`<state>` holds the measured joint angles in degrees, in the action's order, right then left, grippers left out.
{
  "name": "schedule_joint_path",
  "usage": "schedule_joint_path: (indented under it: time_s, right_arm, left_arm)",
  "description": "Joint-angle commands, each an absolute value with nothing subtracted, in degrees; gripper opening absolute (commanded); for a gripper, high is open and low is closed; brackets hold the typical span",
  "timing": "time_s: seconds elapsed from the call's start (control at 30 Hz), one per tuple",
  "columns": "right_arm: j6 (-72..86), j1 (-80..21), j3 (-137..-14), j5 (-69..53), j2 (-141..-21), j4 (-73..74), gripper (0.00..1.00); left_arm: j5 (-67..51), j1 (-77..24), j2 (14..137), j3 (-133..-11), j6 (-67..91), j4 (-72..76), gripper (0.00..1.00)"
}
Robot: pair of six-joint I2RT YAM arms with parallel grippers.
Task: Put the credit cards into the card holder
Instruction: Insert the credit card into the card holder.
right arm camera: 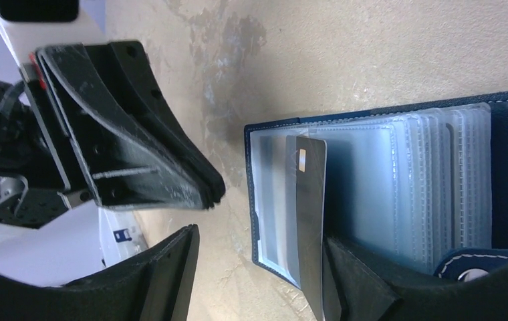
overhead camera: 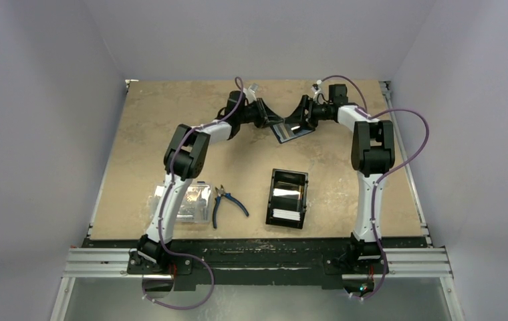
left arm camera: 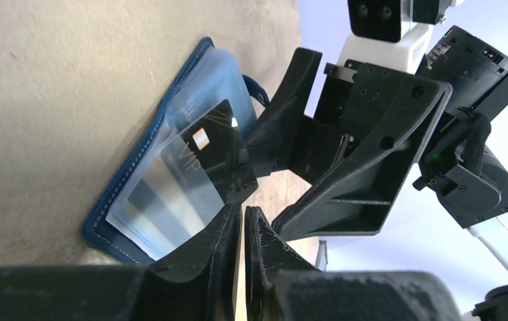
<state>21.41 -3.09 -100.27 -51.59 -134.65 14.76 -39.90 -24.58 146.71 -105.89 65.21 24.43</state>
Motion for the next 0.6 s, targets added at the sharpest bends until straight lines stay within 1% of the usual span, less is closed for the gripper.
schedule_joint_path:
  time_s: [0.0, 0.1, 0.17, 0.27, 0.33, 0.43, 0.57]
  right_arm:
    - [19.4, -3.1, -97.6, -49.3, -133.1, 14.9, 0.72]
    - [24.9, -2.0, -93.7, -49.6, -131.1, 7.9, 0.76]
    - [27.9, -1.8, -92.1, -49.6, -130.1, 4.9, 0.77]
    - [28.2, -1.9, -91.7, -47.4, -128.8, 3.8, 0.77]
    - [26.9, -2.0, -91.9, -45.4, -128.1, 4.5, 0.78]
    - [23.6, -2.5, -93.8, -42.0, -127.8, 8.3, 0.77]
    - [18.5, -2.8, -96.9, -38.8, -128.1, 14.3, 0.77]
  left_arm:
    - [-37.6, -22.7, 143.4, -108.9, 59.3, 19.3, 0.11]
    - [-35.0, -22.7, 141.9, -107.9, 57.0, 15.2, 0.12]
    - [-31.5, -22.8, 140.5, -106.0, 54.9, 11.3, 0.14]
    - [-27.0, -23.2, 138.6, -104.7, 50.7, 6.5, 0.20]
    - [-28.2, -23.5, 138.6, -104.9, 50.6, 6.8, 0.22]
    - [-31.7, -24.1, 139.0, -104.9, 52.1, 8.9, 0.23]
    - [-30.4, -25.1, 138.1, -103.7, 51.5, 7.0, 0.21]
